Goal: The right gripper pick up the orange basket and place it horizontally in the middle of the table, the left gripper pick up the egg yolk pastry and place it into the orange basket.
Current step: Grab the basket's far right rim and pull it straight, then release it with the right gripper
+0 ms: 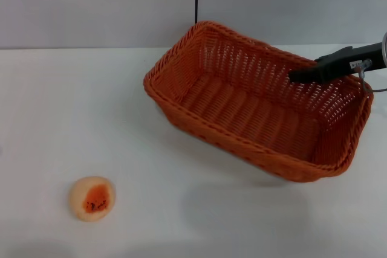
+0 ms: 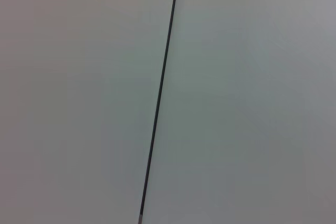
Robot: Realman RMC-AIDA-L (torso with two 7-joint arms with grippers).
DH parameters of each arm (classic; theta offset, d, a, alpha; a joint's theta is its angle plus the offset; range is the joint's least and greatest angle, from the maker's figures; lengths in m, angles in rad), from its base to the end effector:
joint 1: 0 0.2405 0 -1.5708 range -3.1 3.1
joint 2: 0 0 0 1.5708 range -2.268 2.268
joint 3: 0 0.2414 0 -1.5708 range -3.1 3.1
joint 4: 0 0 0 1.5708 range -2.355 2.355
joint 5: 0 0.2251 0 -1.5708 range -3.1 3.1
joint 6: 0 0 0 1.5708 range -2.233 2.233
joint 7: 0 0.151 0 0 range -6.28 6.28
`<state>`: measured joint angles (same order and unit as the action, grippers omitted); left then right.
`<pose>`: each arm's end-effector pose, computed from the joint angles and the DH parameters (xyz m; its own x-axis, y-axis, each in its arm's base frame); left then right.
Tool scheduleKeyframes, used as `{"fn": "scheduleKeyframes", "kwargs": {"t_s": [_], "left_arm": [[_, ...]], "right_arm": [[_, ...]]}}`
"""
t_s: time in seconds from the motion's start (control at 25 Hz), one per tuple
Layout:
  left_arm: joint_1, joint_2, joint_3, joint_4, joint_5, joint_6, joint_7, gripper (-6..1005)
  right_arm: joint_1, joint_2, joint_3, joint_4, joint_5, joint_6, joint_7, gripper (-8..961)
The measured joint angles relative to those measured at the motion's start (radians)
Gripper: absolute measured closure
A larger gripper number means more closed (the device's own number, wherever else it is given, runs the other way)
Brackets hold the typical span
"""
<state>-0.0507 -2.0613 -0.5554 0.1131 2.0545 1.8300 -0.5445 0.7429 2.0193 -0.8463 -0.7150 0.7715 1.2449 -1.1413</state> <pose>-0.3893 0.1542 0.0612 0.5721 -0.2340 0.7861 0.7936 -0.0840 -0.6026 0.2433 0.4167 0.0107 0.7425 -0.6439 -0.1845 -0.6636 -0.6696 -0.3336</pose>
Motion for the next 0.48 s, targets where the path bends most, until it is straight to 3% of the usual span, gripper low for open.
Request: {"fn": "scheduleKeyframes", "kwargs": {"t_s": [0.16, 0.48], "left_arm": [[0.0, 0.0, 0.0, -0.001, 0.0, 0.0, -0.001, 187], [0.012, 0.0, 0.0, 0.002, 0.001, 0.015, 0.003, 187]], "right_arm": [[0.0, 0.001, -0.003, -0.009, -0.004, 0.004, -0.003, 534], [0.003, 0.001, -0.105, -0.106, -0.005, 0.043, -0.023, 640]]}}
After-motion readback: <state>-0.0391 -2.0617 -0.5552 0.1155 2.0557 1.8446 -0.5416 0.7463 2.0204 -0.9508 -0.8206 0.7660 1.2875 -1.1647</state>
